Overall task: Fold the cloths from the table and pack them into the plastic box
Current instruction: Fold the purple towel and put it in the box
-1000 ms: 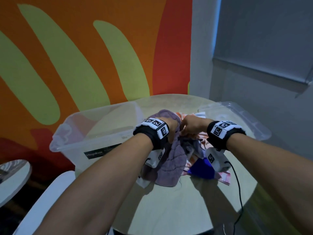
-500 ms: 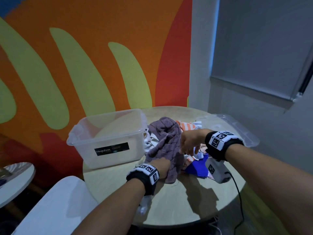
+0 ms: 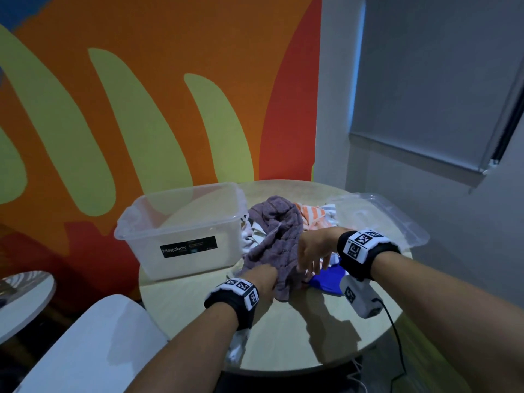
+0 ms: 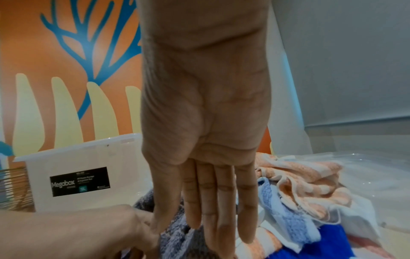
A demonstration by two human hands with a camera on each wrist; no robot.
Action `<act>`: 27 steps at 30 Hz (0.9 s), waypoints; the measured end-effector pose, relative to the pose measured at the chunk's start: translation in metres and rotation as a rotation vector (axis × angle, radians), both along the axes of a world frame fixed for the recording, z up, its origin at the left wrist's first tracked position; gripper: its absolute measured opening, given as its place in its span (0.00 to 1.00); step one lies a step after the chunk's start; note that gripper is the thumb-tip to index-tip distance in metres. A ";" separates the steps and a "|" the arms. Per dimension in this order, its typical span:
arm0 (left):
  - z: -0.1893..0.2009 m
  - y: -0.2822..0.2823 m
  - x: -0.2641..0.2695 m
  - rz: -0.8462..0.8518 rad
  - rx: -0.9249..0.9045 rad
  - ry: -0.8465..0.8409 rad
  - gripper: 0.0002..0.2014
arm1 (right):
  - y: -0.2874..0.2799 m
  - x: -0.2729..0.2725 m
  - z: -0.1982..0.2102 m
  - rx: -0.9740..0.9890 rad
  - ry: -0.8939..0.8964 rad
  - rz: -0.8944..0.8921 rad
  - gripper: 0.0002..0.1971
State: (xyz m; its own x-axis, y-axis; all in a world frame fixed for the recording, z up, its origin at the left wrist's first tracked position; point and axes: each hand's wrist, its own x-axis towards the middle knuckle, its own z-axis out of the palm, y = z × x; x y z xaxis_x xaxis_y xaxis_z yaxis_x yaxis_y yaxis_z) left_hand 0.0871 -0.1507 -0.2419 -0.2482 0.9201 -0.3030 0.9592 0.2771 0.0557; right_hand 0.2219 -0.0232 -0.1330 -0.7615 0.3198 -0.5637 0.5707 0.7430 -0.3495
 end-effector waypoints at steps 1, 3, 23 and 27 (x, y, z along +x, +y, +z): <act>-0.001 0.000 -0.001 0.005 0.044 0.018 0.11 | -0.002 -0.002 0.000 0.001 -0.007 0.004 0.15; 0.005 0.002 -0.006 -0.004 0.155 0.021 0.11 | -0.003 -0.006 0.001 0.003 -0.011 0.013 0.15; 0.014 -0.005 -0.005 -0.086 0.105 -0.111 0.08 | -0.006 -0.007 -0.026 -0.040 0.020 0.006 0.08; 0.037 0.002 -0.009 -0.028 0.271 -0.236 0.07 | 0.004 -0.008 -0.022 -0.078 0.108 0.026 0.10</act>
State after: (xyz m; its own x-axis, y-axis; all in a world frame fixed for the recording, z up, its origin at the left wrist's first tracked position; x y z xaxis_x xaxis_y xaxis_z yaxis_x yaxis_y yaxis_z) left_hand 0.0782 -0.1491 -0.2050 -0.1742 0.9803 -0.0930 0.9181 0.1959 0.3445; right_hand 0.2136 -0.0192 -0.1546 -0.8264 0.2580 -0.5005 0.5080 0.7251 -0.4651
